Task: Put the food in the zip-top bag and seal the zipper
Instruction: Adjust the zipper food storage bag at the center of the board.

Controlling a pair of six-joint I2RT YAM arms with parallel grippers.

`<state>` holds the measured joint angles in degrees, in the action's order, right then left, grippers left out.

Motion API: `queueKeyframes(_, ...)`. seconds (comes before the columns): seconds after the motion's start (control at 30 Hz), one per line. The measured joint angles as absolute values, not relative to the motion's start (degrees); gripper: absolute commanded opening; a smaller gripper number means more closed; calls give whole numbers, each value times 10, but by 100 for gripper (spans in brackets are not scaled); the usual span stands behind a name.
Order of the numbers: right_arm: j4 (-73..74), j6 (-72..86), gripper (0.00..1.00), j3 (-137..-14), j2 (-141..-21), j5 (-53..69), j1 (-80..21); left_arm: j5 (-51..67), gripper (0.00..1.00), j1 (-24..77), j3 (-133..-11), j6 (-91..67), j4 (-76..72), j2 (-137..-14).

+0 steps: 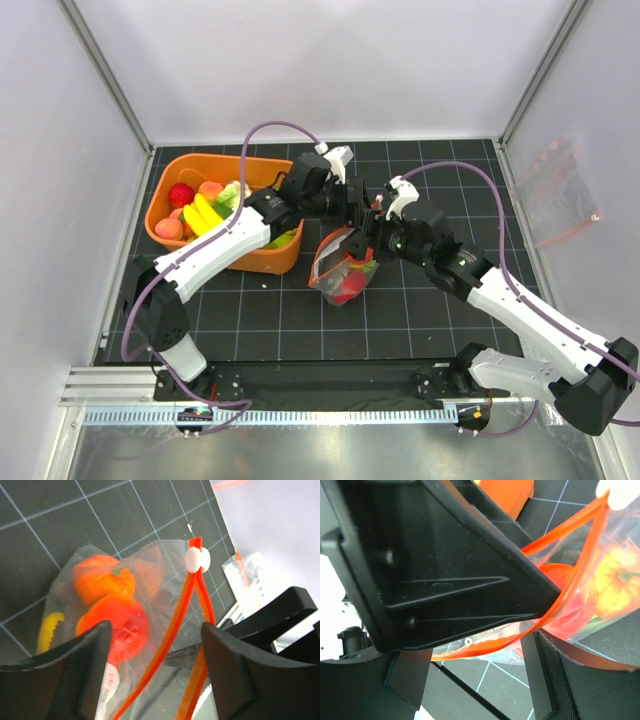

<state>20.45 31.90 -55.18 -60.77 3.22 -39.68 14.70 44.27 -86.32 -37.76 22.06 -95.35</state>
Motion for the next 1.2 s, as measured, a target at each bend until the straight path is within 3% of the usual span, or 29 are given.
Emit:
queueKeyframes(0.1, 206, 319, 74, -552, -600, 18, -398, 148, 81, 439, -863, -367, 221, -947)
queueKeyframes(0.33, 206, 319, 64, -552, -571, -23, -399, 180, 80, 423, -856, -364, 215, -939)
queueKeyframes(0.43, 206, 319, 64, -545, -556, -36, -399, 200, 92, 410, -840, -371, 201, -938)
queueKeyframes(0.63, 220, 319, 61, -533, -522, -84, -399, 229, 93, 397, -821, -372, 181, -938)
queueKeyframes(0.7, 228, 319, 60, -533, -515, -114, -399, 236, 84, 397, -820, -371, 176, -938)
queueKeyframes(0.73, 233, 319, 60, -533, -514, -128, -399, 238, 71, 397, -819, -372, 174, -938)
queueKeyframes(0.83, 248, 320, 60, -533, -513, -158, -399, 241, 49, 397, -819, -369, 171, -939)
queueKeyframes(0.93, 259, 321, 59, -533, -513, -184, -399, 237, 15, 397, -819, -357, 174, -939)
queueKeyframes(1.07, 300, 307, 57, -557, -529, -221, -393, 239, 1, 396, -822, -334, 186, -941)
queueKeyframes(1.2, 326, 273, 57, -595, -551, -231, -382, 267, 0, 392, -849, -304, 219, -954)
